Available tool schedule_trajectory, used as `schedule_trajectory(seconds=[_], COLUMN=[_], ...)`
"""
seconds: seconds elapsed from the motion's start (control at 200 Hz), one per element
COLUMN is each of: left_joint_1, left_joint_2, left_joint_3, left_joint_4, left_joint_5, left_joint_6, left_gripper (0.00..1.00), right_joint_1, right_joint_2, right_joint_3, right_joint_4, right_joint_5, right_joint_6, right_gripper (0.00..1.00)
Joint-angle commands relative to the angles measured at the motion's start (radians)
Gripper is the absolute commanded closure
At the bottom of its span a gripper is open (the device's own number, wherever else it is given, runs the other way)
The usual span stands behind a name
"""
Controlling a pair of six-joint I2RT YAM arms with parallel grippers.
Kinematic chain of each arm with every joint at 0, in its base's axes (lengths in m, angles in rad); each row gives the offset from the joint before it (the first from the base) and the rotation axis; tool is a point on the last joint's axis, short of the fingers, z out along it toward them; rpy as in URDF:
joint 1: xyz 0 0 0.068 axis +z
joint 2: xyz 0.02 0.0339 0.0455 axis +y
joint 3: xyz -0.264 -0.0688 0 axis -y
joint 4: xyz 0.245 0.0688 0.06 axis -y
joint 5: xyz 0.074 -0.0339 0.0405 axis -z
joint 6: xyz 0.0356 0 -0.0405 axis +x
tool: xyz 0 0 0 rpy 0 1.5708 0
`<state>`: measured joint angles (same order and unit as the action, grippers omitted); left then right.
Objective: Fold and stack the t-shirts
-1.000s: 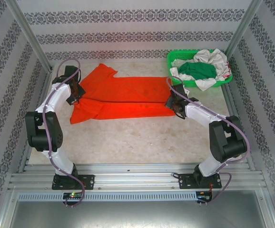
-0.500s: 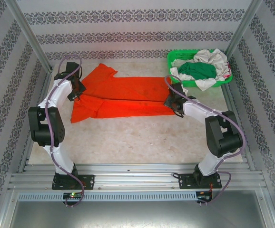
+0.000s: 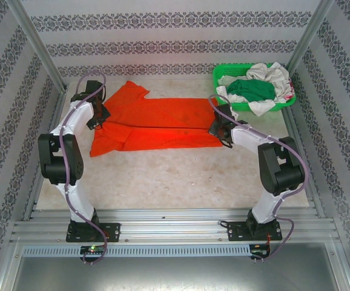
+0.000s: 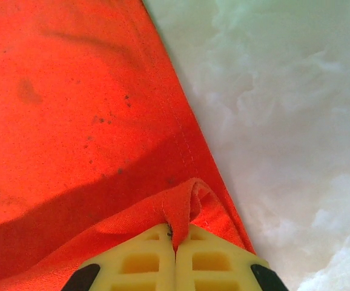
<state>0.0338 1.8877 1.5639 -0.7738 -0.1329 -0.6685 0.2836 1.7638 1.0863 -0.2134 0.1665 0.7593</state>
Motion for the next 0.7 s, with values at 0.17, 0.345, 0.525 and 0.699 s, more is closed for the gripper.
schedule_trajectory(seconds=[0.17,0.345,0.525,0.699], left_joint_1=[-0.004,-0.005,-0.004,-0.005], left_joint_2=[0.059,0.083,0.105,0.133], left_joint_3=[0.067,0.087,0.1,0.122], left_joint_4=[-0.012,-0.011,-0.005,-0.009], left_joint_5=[-0.009,0.006,0.029,0.048], left_joint_6=[0.023,0.018,0.018,0.02], left_gripper=[1.0,1.0,1.0,0.99], right_joint_1=[-0.008,-0.009,-0.01,-0.008], right_joint_2=[0.018,0.002,-0.009,0.012], right_joint_3=[0.014,-0.005,-0.023,-0.023], right_joint_4=[-0.014,-0.017,-0.017,-0.013], right_joint_5=[0.025,0.058,0.077,0.07], right_joint_6=[0.019,0.046,0.067,0.074], right_gripper=[1.0,1.0,1.0,1.0])
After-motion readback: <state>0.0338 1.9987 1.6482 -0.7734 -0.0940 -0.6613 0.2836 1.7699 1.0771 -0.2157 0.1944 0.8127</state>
